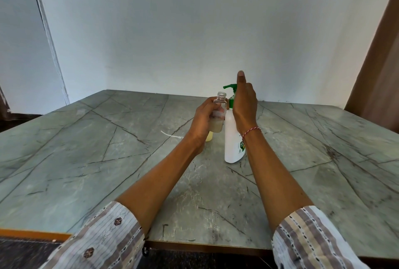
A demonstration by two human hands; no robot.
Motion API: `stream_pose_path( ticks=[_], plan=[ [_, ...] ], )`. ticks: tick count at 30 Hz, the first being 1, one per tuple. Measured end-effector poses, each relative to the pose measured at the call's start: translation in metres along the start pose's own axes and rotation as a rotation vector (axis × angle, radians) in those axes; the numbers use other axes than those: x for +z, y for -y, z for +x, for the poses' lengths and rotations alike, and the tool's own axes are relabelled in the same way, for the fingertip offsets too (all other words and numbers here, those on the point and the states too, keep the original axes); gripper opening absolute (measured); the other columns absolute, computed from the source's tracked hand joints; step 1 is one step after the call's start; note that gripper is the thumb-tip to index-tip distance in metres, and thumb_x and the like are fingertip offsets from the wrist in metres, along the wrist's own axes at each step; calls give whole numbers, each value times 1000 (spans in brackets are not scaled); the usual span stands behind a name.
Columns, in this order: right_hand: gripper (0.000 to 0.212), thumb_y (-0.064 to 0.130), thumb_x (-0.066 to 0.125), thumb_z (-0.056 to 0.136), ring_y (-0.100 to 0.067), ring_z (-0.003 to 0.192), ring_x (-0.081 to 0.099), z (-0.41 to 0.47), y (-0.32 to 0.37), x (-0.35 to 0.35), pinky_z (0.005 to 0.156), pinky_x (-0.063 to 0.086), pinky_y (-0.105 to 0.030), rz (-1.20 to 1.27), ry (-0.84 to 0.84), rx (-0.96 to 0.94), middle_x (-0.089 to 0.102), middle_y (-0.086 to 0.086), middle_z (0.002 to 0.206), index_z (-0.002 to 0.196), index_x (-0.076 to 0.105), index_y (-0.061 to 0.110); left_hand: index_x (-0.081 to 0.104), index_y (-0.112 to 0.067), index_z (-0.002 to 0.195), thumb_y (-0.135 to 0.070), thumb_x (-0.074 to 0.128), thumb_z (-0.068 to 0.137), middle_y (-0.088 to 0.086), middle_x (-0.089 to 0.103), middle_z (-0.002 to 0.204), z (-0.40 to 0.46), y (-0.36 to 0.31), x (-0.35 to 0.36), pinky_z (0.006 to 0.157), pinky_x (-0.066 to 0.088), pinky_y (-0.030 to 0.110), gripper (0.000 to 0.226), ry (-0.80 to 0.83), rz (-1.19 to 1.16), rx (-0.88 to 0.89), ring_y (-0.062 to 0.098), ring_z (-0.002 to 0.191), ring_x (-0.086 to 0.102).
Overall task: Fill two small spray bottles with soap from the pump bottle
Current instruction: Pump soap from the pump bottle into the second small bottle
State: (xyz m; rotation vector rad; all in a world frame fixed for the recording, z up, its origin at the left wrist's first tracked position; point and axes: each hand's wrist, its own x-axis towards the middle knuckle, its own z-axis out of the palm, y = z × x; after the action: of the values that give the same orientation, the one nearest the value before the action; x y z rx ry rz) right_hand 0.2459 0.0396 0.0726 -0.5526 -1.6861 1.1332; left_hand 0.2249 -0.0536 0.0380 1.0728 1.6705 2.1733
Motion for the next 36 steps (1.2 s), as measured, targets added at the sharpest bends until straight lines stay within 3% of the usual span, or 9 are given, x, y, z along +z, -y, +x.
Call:
stream_pose_path(
  ticks=[5, 12, 17, 21, 24, 27, 30, 36],
  plan=[
    [20, 30, 39, 95, -5, 62, 42, 0, 0, 0, 58, 32, -24, 120, 17, 21, 43, 6, 71, 80, 45, 16, 56, -33, 89, -21, 36, 96, -7, 61, 76, 1, -1, 0, 64, 47, 23, 25, -5, -10, -7, 7, 69, 56],
    [23, 24, 39, 94, -5, 60, 40, -1, -1, -2, 57, 32, -24, 131, 7, -6, 41, 7, 69, 72, 40, 21, 57, -33, 87, -21, 37, 95, -11, 63, 72, 1, 0, -1, 60, 47, 20, 25, 3, -15, -1, -4, 58, 59],
    [14, 20, 38, 95, -5, 62, 41, -2, -1, -2, 55, 33, -21, 129, 24, -34, 41, 6, 71, 87, 43, 9, 57, -32, 88, -20, 37, 94, -7, 63, 76, 0, -1, -1, 61, 46, 22, 24, 10, -15, -6, 2, 63, 58],
    [15, 20, 37, 95, -5, 60, 41, -2, -1, -1, 54, 32, -21, 137, 7, -11, 41, 6, 68, 84, 43, 11, 58, -32, 88, -20, 38, 94, -7, 63, 78, 0, -2, -2, 61, 46, 23, 24, 25, -23, -7, 2, 63, 59],
    [28, 23, 32, 96, -16, 73, 44, -2, -4, -4, 68, 37, -28, 76, 31, -37, 44, 1, 76, 69, 38, 24, 58, -32, 88, -27, 41, 88, -6, 62, 76, -1, -3, -2, 59, 46, 21, 18, 42, -34, 2, 0, 61, 59],
    [31, 38, 30, 99, -18, 83, 47, -2, -4, -4, 77, 38, -30, 84, 32, -25, 49, -5, 91, 85, 49, 18, 56, -33, 91, -25, 38, 94, -7, 61, 80, -1, -1, 0, 61, 47, 20, 20, 38, -6, 5, 6, 70, 56],
    [47, 48, 27, 98, -8, 70, 49, -1, -2, -1, 66, 38, -21, 60, 8, -1, 51, 4, 78, 100, 53, 8, 55, -33, 92, -23, 35, 96, -6, 61, 83, -1, -1, 1, 64, 47, 22, 23, 25, -5, -9, 8, 73, 56],
    [19, 28, 39, 94, -9, 68, 45, 0, 0, -2, 56, 32, -23, 149, 17, 19, 45, 5, 74, 89, 46, 11, 58, -31, 90, -21, 36, 95, -3, 61, 81, 0, -2, -1, 62, 45, 22, 24, 17, -25, -7, 8, 71, 55]
  ],
)
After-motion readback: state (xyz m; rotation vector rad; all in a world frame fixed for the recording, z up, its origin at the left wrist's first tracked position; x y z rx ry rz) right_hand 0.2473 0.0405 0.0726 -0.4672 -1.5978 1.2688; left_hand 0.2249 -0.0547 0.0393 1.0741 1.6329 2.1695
